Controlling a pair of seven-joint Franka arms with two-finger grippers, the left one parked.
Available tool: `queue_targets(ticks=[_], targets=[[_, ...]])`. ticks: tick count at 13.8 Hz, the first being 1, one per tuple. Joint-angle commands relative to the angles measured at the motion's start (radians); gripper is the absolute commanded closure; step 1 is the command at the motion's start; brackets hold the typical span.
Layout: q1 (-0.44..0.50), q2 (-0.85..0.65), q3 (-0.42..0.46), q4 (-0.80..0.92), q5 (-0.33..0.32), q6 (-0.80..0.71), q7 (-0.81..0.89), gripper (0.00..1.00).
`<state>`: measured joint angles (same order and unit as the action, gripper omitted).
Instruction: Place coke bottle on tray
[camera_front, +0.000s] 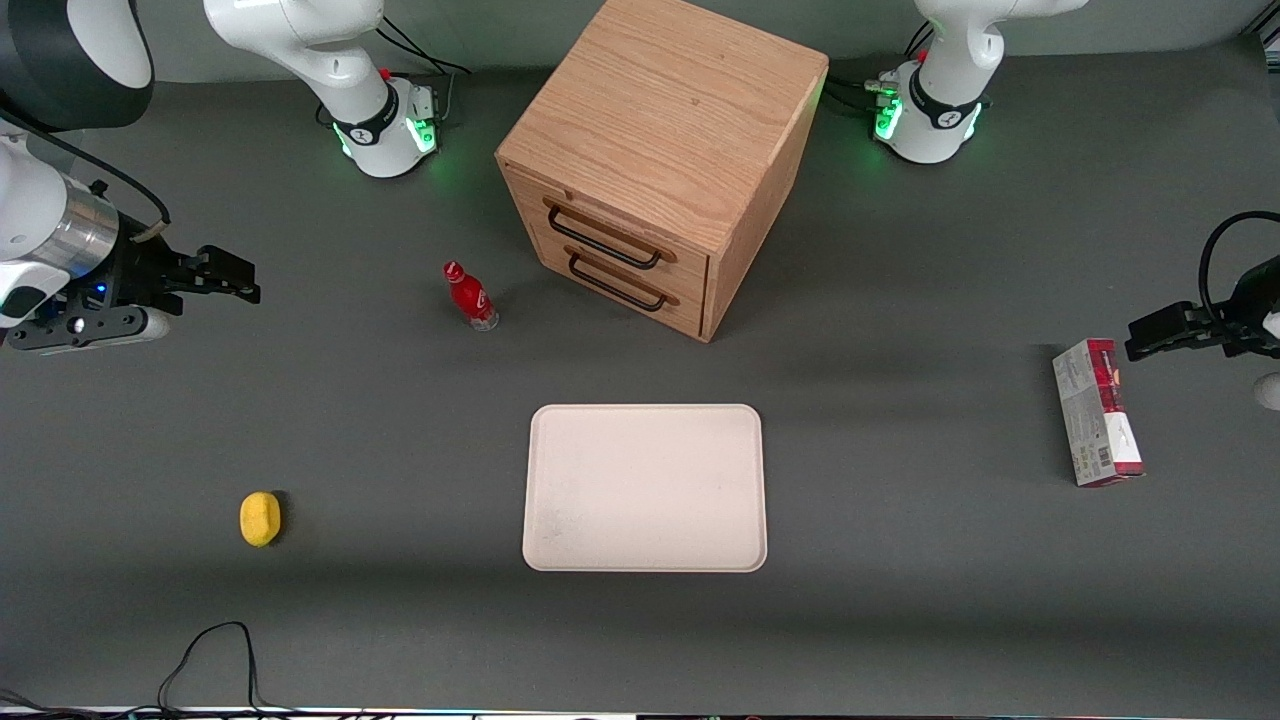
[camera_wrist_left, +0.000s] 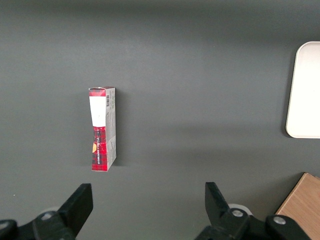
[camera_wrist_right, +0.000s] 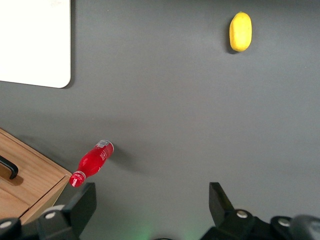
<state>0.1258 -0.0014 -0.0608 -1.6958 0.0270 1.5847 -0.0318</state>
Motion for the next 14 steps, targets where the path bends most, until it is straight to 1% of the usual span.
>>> queue_targets(ticks=[1,7,11,12,14], targets=[[-0.002,0.008,-0.011,0.033,0.007,-0.034,-0.019,0.00],[0.000,0.014,-0.013,0.045,0.007,-0.035,-0.011,0.00],[0.012,-0.002,-0.010,0.042,0.014,-0.100,0.001,0.00],[0.027,-0.006,-0.001,0.048,0.017,-0.123,0.027,0.00],[0.116,-0.031,0.009,0.053,0.021,-0.150,0.175,0.00]])
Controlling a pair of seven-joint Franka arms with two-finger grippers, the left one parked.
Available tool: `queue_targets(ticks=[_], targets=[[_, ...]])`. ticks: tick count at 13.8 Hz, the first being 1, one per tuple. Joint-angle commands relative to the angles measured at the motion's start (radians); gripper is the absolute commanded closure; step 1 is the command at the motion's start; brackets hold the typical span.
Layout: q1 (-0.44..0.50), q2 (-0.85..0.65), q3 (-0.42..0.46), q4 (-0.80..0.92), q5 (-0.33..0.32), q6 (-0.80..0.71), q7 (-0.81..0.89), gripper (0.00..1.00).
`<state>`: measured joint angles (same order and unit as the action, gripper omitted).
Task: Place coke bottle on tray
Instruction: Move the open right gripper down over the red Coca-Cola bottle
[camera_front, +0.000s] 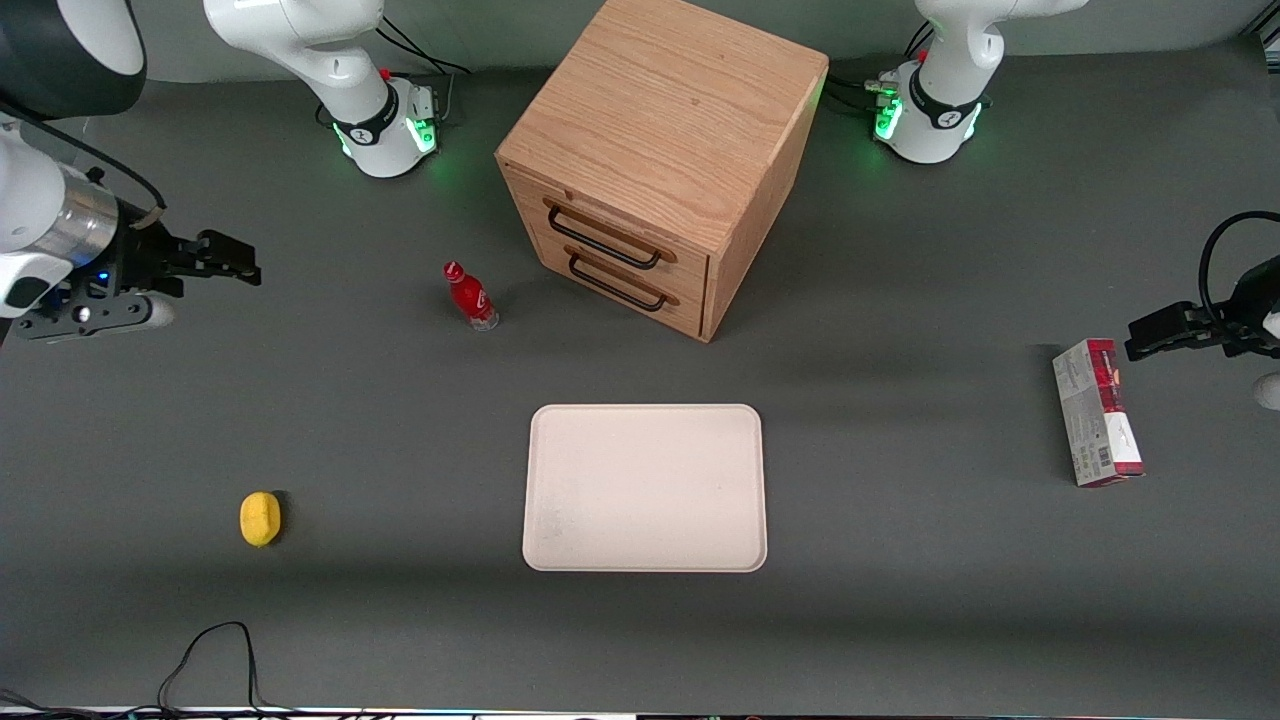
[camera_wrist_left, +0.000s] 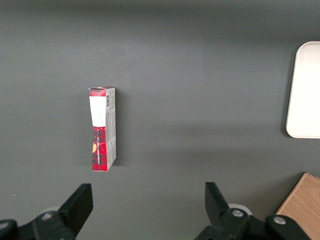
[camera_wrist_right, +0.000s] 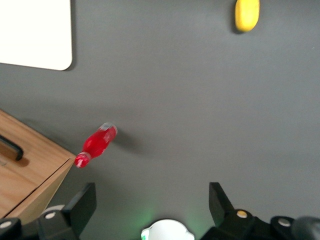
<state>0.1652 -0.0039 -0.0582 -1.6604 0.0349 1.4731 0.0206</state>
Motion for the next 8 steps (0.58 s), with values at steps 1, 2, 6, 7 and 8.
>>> queue_targets(ticks=[1,2,6,7,8], targets=[[0.130,-0.037,0.006,0.021,0.014,-0.045,0.189,0.00],[0.183,-0.041,0.006,0.036,0.014,-0.054,0.261,0.00],[0.292,-0.059,-0.002,0.021,0.045,-0.088,0.361,0.00],[0.292,-0.061,-0.002,0.011,0.046,-0.088,0.360,0.00],[0.292,-0.062,-0.002,-0.007,0.046,-0.086,0.354,0.00]])
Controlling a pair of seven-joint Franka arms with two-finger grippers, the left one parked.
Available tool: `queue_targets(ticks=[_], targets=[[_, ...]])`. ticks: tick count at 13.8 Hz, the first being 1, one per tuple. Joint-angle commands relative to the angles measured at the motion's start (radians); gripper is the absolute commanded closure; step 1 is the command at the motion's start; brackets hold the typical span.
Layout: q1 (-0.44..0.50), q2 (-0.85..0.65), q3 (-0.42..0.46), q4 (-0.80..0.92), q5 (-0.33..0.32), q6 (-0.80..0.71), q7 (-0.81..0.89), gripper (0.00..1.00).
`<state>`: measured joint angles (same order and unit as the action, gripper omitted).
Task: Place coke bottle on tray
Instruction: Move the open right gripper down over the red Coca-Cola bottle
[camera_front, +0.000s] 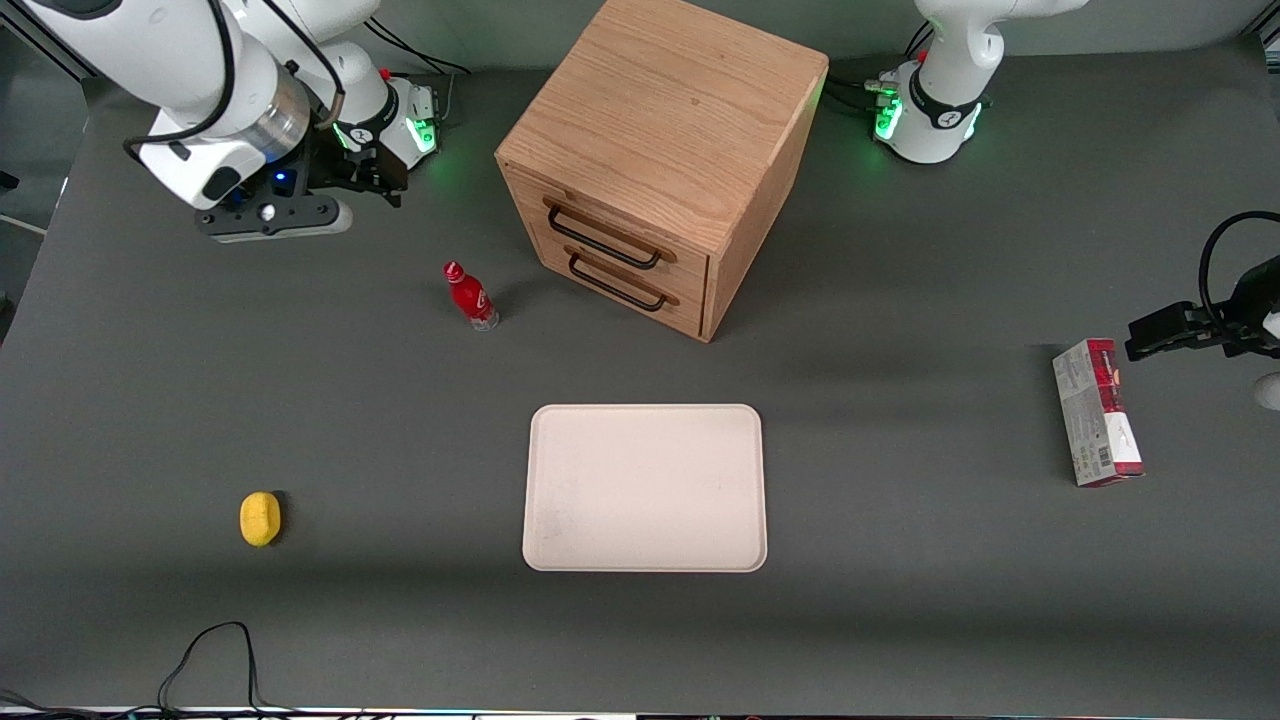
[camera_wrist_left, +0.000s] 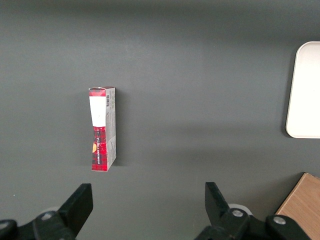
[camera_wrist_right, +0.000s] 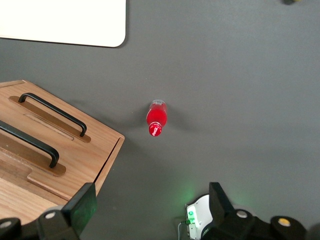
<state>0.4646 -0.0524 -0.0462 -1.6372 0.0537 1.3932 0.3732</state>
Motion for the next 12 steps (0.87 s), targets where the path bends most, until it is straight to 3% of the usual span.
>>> queue_targets(ticks=[1,4,12], targets=[[-0.007,-0.020,-0.014,-0.056,0.028,0.006,0.000,0.00],[-0.006,-0.036,-0.014,-0.177,0.028,0.105,-0.002,0.00],[0.046,-0.113,-0.006,-0.676,0.025,0.610,0.023,0.00]])
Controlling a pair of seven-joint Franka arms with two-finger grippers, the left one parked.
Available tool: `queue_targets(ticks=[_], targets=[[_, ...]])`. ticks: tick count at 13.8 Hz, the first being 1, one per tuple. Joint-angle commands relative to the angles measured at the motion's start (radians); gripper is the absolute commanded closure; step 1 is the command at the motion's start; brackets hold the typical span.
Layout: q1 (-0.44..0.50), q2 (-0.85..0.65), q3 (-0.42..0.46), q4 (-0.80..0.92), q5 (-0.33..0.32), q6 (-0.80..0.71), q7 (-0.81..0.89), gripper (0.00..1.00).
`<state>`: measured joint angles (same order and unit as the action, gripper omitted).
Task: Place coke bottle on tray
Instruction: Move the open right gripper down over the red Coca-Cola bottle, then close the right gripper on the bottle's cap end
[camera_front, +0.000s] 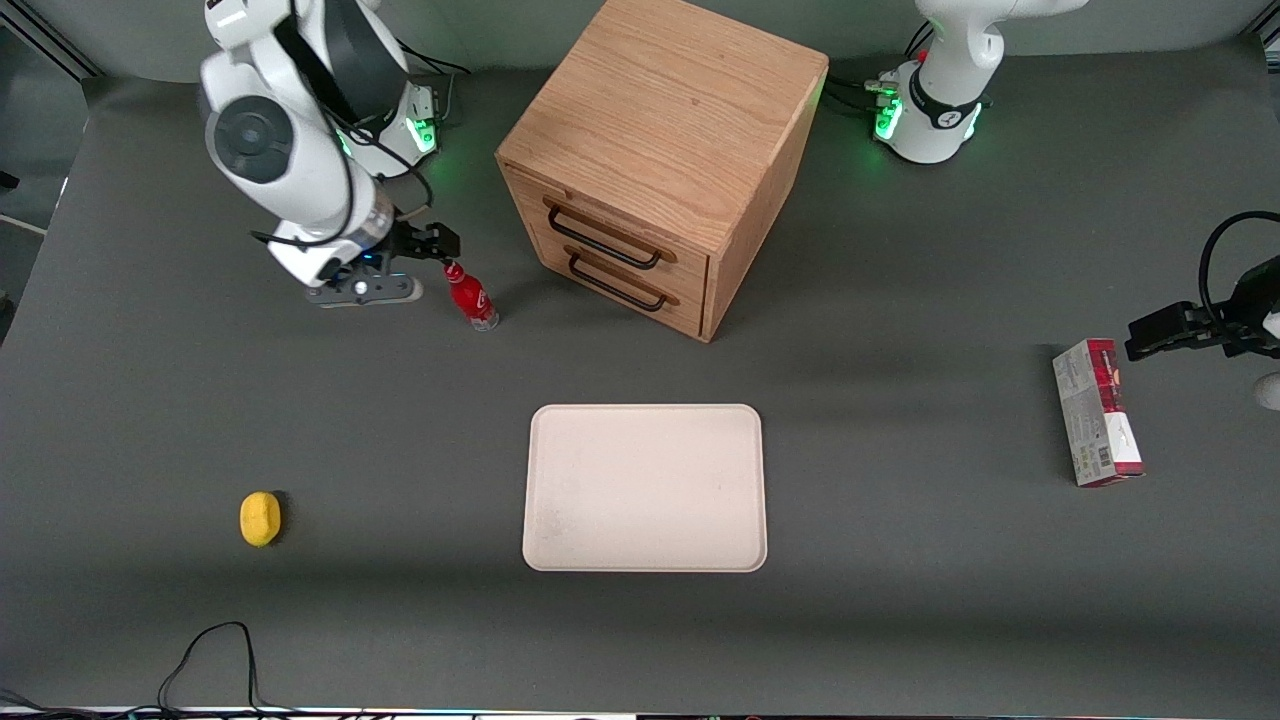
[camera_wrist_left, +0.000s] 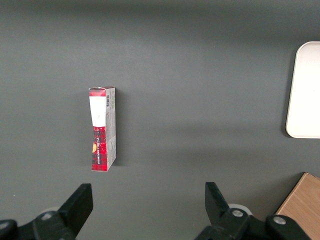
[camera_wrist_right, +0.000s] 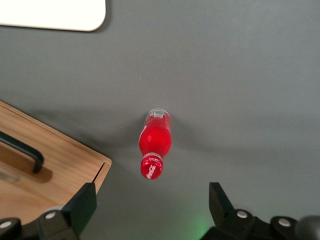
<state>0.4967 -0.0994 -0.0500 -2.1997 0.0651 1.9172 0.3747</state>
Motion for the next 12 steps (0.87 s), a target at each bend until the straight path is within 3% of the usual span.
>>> queue_targets(ticks=[1,6,12], targets=[[0.014,-0.066,-0.002,-0.144,0.013,0.129,0.021,0.00],[0.046,-0.066,-0.001,-0.291,0.015,0.339,0.047,0.00],[0.060,-0.068,-0.001,-0.333,0.013,0.390,0.047,0.00]])
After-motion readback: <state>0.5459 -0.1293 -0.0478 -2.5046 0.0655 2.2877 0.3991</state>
